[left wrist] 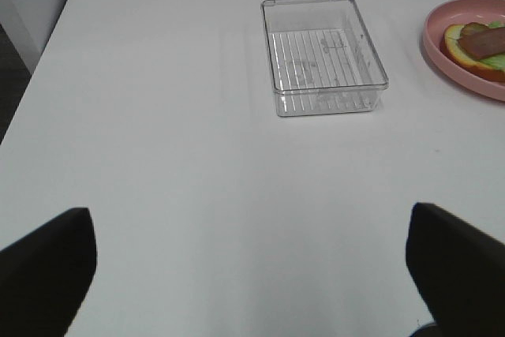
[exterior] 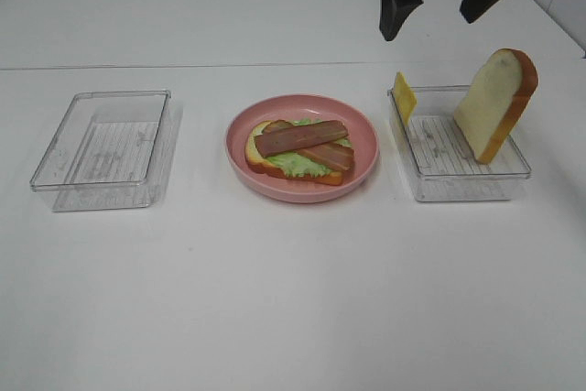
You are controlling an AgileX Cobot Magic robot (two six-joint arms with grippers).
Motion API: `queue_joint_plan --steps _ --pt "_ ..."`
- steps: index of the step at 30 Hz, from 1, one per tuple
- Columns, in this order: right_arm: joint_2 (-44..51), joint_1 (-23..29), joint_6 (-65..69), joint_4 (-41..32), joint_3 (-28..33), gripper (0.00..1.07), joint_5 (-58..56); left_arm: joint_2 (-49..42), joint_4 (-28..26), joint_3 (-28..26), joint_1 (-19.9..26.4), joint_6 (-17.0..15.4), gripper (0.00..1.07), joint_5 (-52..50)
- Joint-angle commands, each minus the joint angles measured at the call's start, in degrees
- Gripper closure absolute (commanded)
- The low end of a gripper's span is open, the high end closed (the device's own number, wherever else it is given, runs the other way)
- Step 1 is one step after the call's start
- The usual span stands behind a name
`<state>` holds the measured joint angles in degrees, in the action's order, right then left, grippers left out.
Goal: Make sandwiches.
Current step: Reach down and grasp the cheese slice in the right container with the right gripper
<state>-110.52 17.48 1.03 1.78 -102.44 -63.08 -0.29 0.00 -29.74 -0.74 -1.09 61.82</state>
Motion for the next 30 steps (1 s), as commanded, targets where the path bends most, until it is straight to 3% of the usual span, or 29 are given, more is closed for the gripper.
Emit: queue_joint_plan --steps 1,12,30 --pt "0.4 -1.6 -1.03 -0.92 -0.17 0.09 -0.57 -1.09 -0.4 0.17 0.11 -0.23 0.06 -0.23" --pt "-1.43 -2.35 -1.03 -0.97 -0.17 0.09 2.52 -1.09 -0.4 0.17 0.11 -0.23 0.06 -0.23" --pt "-13.75 -2.35 -1.03 -1.78 -0.17 0.09 7.51 -1.09 -0.4 0.17 0.11 -0.23 0.06 -0.23"
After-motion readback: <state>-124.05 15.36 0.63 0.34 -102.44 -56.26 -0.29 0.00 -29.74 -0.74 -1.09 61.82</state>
